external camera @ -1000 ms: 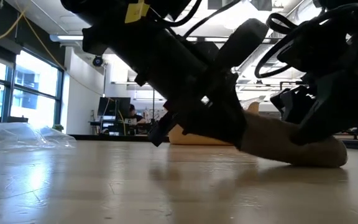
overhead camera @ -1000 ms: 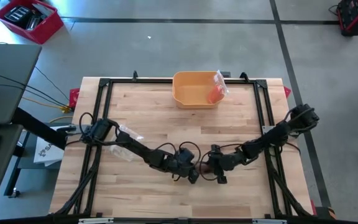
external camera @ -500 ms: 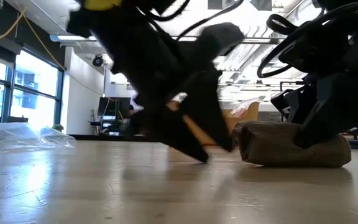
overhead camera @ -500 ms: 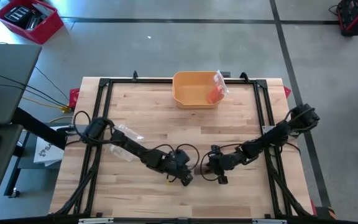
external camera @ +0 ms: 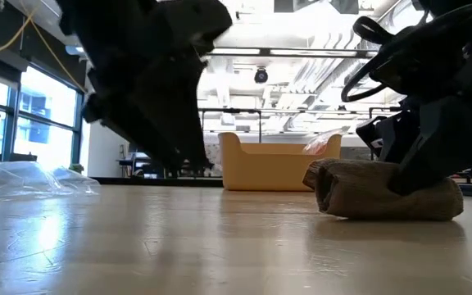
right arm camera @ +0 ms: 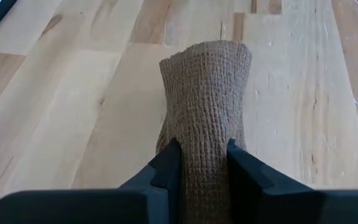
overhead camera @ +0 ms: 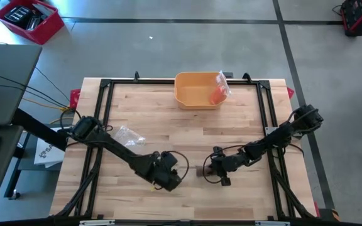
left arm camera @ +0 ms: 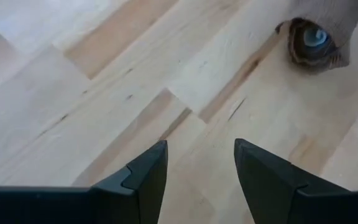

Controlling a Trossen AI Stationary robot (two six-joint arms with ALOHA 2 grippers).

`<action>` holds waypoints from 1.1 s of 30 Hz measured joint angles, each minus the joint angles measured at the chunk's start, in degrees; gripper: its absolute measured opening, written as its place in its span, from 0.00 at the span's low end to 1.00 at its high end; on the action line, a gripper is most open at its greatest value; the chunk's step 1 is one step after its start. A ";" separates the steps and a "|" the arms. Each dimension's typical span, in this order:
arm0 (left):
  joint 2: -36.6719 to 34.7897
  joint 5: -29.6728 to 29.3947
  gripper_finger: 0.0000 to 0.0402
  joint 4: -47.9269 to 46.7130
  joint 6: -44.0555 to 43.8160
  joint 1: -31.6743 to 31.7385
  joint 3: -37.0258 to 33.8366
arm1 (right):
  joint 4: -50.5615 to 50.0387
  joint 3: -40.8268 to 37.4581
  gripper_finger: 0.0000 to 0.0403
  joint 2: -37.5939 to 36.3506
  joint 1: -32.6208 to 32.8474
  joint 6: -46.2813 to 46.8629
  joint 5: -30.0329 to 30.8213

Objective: Roll bandage
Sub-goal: Roll the brown bandage, then open the transparent zip bag

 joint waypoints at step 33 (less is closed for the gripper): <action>-10.74 5.22 0.44 -40.21 -43.30 -9.49 0.20 | -6.68 -0.07 0.57 -34.51 9.71 -7.98 5.93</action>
